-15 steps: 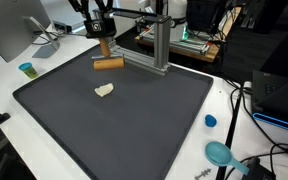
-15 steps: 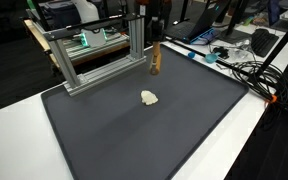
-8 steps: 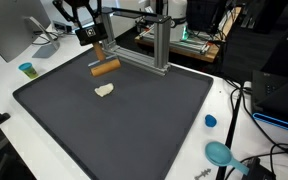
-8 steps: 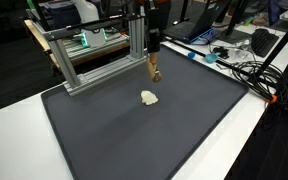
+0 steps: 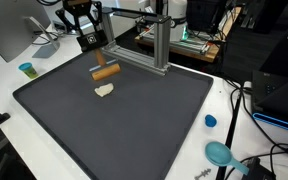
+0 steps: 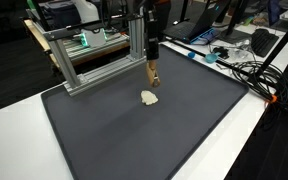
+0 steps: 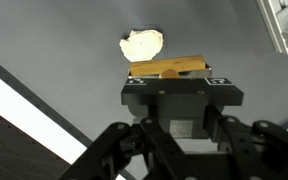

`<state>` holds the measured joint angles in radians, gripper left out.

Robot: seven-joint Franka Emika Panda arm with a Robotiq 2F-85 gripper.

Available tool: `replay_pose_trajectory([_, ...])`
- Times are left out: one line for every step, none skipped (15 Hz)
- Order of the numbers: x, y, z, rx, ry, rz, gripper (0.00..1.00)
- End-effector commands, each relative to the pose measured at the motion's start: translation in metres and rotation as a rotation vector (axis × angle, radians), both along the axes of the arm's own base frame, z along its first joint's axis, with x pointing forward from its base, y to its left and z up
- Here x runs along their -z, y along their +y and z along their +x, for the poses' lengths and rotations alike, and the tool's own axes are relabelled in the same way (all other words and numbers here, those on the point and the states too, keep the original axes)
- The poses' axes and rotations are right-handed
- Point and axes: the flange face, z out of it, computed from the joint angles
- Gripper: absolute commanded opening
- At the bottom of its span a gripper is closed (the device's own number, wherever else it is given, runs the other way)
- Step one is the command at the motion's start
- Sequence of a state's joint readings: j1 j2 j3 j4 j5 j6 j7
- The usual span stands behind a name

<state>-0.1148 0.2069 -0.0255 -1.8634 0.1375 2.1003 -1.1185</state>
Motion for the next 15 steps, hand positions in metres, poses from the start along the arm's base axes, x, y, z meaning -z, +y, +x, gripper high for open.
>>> replay_pose_trajectory([0.021,-0.018,0.006,0.008,-0.061,-0.019,0.22])
replay_pose_trajectory([0.028,-0.022,0.008,0.015,-0.078,-0.030,0.22])
replay_pose_trajectory([0.035,-0.025,0.010,0.025,-0.086,-0.038,0.22])
replay_pose_trajectory([0.041,-0.028,0.011,0.031,-0.088,-0.040,0.22])
replay_pose_trajectory([0.048,-0.029,0.010,0.036,-0.073,-0.044,0.22])
replay_pose_trajectory([0.055,-0.030,0.010,0.034,-0.057,-0.048,0.22])
replay_pose_trajectory([0.061,-0.029,0.008,0.028,-0.035,-0.049,0.22])
replay_pose_trajectory([0.065,-0.028,0.006,0.024,-0.020,-0.049,0.22])
replay_pose_trajectory([0.067,-0.026,0.005,0.018,-0.023,-0.048,0.22])
replay_pose_trajectory([0.069,-0.025,0.005,0.012,-0.031,-0.043,0.22])
replay_pose_trajectory([0.072,-0.024,0.006,0.005,-0.035,-0.042,0.22])
replay_pose_trajectory([0.074,-0.024,0.006,0.001,-0.032,-0.044,0.22])
replay_pose_trajectory([0.077,-0.024,0.007,-0.003,-0.026,-0.044,0.22])
replay_pose_trajectory([0.081,-0.023,0.007,-0.008,-0.016,-0.041,0.22])
replay_pose_trajectory([0.085,-0.022,0.007,-0.020,-0.014,-0.038,0.22])
